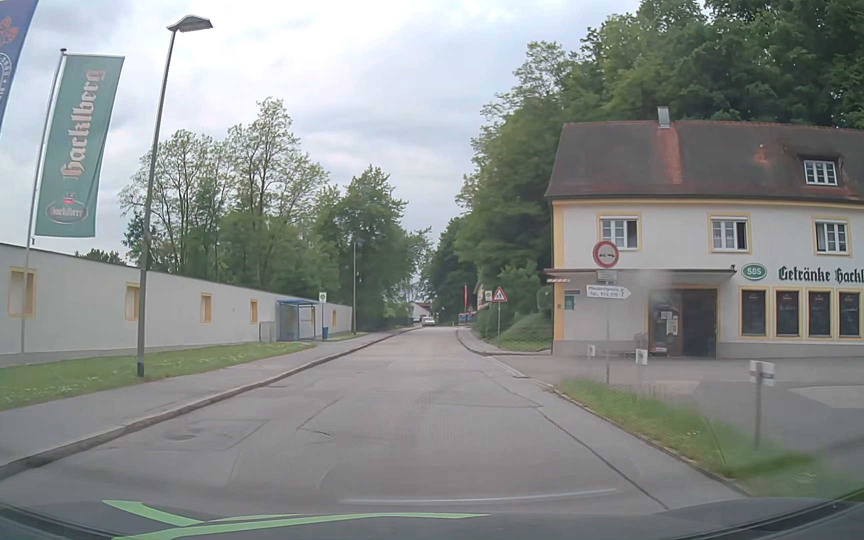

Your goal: Follow the waypoints while adhering to traffic rules and regulations

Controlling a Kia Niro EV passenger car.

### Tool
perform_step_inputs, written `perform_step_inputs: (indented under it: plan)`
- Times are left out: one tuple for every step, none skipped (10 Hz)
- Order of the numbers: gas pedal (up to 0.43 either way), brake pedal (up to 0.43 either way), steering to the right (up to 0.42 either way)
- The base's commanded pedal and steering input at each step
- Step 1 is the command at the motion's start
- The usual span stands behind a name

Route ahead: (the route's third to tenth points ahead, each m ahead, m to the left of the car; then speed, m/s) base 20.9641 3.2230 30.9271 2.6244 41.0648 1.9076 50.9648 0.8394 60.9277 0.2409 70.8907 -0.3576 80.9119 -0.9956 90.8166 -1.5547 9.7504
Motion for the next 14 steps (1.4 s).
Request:
perform_step_inputs:
  plan:
    - [0.087, 0.0, 0.003]
    - [0.087, 0.0, 0.001]
    - [0.079, 0.0, 0.0]
    - [0.079, 0.0, 0.0]
    - [0.079, 0.0, 0.0]
    - [0.079, 0.0, 0.0]
    - [0.079, 0.0, 0.0]
    - [0.079, 0.0, 0.0]
    - [0.067, 0.0, 0.0]
    - [0.067, 0.0, 0.0]
    - [0.067, 0.0, 0.0]
    - [0.067, 0.0, 0.001]
    - [0.067, 0.0, 0.001]
    - [0.067, 0.0, 0.003]
